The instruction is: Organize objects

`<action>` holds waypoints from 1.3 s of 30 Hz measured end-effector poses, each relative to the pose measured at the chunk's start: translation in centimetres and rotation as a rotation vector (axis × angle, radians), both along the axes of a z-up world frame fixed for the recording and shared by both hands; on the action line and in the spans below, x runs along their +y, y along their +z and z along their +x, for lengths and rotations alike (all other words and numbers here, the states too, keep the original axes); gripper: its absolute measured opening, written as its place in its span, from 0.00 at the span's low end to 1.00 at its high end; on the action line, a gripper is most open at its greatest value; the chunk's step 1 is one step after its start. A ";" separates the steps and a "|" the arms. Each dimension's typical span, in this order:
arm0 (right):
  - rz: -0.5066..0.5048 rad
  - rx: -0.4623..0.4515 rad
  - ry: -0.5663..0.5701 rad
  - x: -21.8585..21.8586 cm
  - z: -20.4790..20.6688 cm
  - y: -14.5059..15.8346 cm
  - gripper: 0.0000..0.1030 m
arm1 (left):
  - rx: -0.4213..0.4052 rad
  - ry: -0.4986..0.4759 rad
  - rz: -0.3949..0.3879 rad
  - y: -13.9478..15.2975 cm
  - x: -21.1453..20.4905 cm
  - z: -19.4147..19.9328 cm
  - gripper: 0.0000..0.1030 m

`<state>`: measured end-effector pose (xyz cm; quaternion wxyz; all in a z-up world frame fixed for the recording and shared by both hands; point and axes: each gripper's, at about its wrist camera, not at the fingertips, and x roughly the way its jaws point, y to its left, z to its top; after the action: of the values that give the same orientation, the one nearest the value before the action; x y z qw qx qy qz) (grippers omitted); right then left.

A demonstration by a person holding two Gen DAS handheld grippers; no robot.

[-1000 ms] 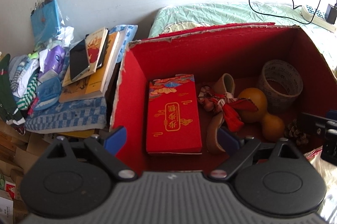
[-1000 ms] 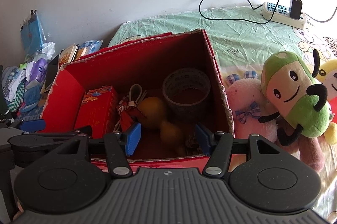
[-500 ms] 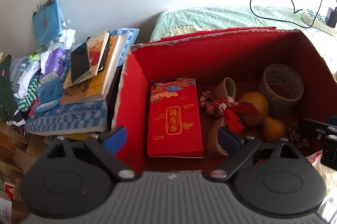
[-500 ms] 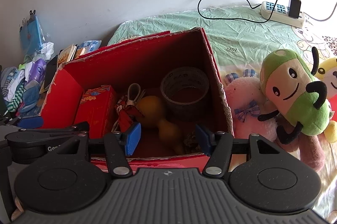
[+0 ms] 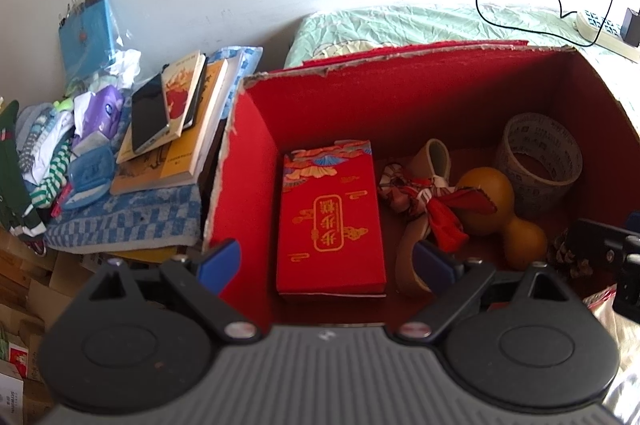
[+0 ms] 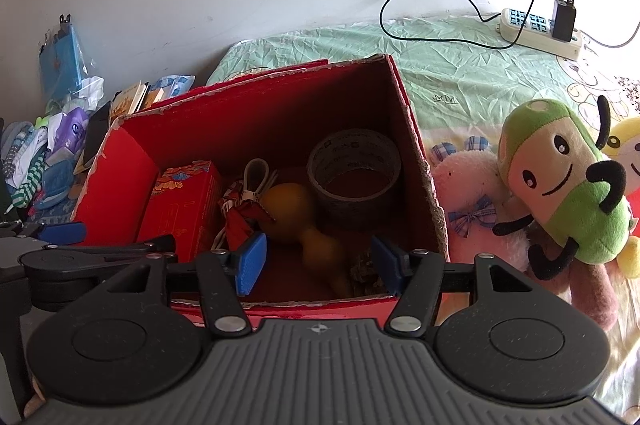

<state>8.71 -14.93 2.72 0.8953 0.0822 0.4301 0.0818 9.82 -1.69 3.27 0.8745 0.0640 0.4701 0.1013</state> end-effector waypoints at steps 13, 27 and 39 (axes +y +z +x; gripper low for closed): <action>0.003 -0.005 0.001 -0.1 0.1 -0.1 0.60 | 0.027 0.001 0.001 -1.0 -0.2 0.4 0.91; -0.015 -0.012 0.018 0.2 0.1 -0.4 0.61 | 0.057 0.008 -0.025 -1.7 0.1 0.8 0.91; -0.027 -0.015 0.023 0.3 0.2 -0.4 0.61 | 0.068 -0.002 -0.021 -1.9 0.0 0.9 0.92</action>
<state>8.86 -14.58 2.32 0.8985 0.0647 0.4254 0.0866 10.75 -1.73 1.40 0.8588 0.0590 0.5003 0.0931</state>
